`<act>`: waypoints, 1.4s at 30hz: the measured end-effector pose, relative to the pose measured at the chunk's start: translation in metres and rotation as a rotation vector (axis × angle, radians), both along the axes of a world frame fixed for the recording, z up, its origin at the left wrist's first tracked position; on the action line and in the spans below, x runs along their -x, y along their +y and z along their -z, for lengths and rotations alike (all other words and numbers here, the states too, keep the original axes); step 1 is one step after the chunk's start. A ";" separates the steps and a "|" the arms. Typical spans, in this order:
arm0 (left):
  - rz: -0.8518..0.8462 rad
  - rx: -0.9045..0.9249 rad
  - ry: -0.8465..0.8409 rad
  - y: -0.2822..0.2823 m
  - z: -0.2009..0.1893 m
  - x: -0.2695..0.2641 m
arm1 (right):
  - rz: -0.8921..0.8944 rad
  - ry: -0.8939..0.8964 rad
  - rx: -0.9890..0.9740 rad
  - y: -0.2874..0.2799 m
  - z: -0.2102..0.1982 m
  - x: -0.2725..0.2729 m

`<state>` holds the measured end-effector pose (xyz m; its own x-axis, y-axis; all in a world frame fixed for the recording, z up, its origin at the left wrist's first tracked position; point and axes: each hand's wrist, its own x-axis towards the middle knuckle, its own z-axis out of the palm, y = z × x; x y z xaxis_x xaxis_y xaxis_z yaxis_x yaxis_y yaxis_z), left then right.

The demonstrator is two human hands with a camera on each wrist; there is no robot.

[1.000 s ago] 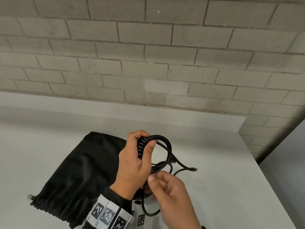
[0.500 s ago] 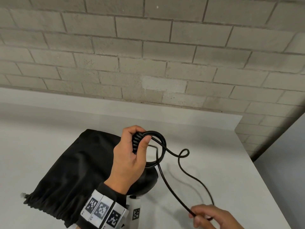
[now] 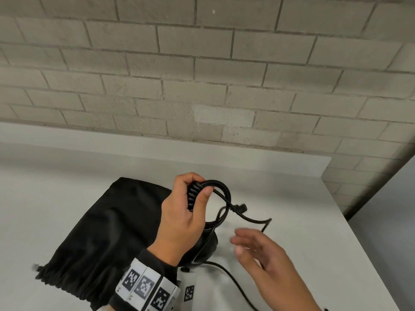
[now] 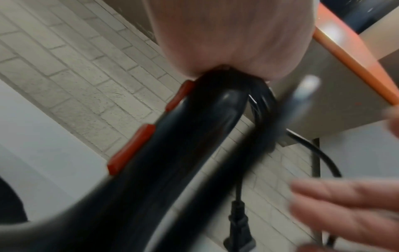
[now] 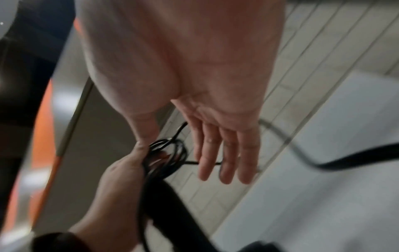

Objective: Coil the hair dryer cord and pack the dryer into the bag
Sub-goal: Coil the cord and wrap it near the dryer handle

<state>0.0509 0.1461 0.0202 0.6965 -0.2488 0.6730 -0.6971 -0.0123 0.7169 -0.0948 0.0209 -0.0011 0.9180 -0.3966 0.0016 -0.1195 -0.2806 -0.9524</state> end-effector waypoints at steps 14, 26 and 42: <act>0.046 -0.031 -0.006 -0.005 0.003 0.008 | 0.028 -0.031 -0.568 0.035 -0.010 -0.029; -0.027 0.020 0.020 0.008 0.001 -0.009 | 0.072 -0.242 -0.758 -0.027 0.003 0.032; 0.078 0.053 0.065 0.007 0.008 -0.004 | 0.209 -0.183 0.515 -0.023 0.017 0.010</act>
